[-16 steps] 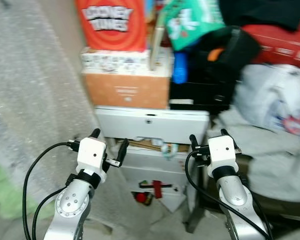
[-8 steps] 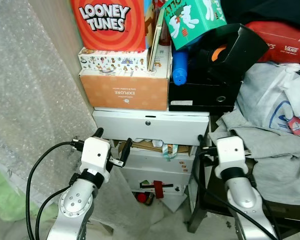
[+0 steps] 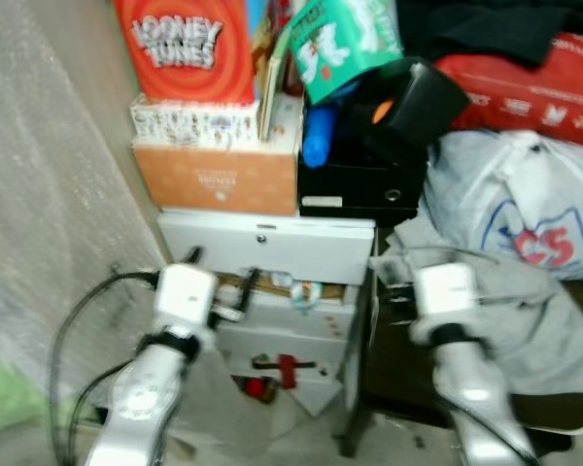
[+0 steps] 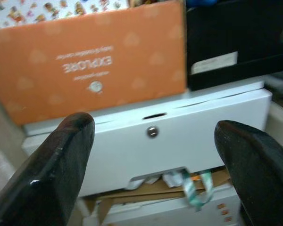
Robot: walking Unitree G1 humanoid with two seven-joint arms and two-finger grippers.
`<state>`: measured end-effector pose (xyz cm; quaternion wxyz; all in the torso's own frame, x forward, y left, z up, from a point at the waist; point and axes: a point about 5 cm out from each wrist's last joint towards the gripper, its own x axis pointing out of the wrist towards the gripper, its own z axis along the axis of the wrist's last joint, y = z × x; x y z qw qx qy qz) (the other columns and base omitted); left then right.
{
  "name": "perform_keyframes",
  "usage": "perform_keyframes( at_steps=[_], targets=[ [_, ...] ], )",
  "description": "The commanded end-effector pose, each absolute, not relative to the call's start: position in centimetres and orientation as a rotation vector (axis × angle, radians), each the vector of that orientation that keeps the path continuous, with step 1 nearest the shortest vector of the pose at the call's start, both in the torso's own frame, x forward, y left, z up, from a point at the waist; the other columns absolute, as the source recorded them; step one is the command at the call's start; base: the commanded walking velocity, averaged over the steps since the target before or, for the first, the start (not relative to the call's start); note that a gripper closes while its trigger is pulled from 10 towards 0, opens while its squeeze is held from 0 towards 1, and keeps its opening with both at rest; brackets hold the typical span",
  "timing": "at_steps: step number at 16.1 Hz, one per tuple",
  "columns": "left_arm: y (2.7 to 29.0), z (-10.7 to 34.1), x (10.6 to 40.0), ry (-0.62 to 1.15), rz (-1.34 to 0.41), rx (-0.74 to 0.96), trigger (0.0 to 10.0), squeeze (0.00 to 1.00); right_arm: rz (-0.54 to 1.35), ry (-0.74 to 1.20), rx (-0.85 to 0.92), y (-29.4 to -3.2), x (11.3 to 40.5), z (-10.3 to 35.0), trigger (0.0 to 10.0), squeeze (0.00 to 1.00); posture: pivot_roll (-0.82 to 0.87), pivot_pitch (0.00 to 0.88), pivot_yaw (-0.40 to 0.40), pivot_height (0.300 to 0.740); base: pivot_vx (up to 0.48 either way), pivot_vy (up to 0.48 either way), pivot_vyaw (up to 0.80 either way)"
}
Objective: Clean up the room
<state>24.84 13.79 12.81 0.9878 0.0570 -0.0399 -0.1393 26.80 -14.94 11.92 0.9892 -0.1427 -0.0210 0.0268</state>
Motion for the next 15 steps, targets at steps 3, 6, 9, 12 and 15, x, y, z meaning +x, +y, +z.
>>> perform_keyframes(
  at_steps=[3,6,9,12,15],
  targets=[
    [13.6,13.0,24.9,-0.09,-0.279,0.12,10.0,0.0,0.033,-0.031,-0.281,-15.7,26.7,11.8,10.0,0.0,-0.08,0.023,0.02,0.74,0.0,0.0,0.0],
    [13.6,13.0,24.9,-0.091,-0.283,0.117,10.0,0.0,0.033,-0.033,-0.309,-15.7,26.8,11.8,10.0,0.0,-0.08,0.023,0.022,0.74,0.0,0.0,0.18],
    [13.5,13.1,24.9,-0.094,-0.291,0.114,10.0,0.0,0.039,-0.037,-0.307,-15.5,26.8,11.9,10.0,0.0,-0.08,0.027,0.019,0.74,0.0,0.0,0.8],
    [13.6,13.1,24.6,-0.097,-0.284,0.127,10.0,0.0,0.035,-0.039,-0.304,-15.7,26.6,12.0,10.0,0.0,-0.07,0.032,0.018,0.74,0.0,0.0,0.8],
    [14.5,13.2,23.0,-0.098,-0.226,0.152,10.0,0.0,0.019,-0.032,-0.319,-16.8,24.8,12.4,10.0,0.0,-0.08,0.039,0.015,0.74,0.0,0.0,0.8]
  ],
)
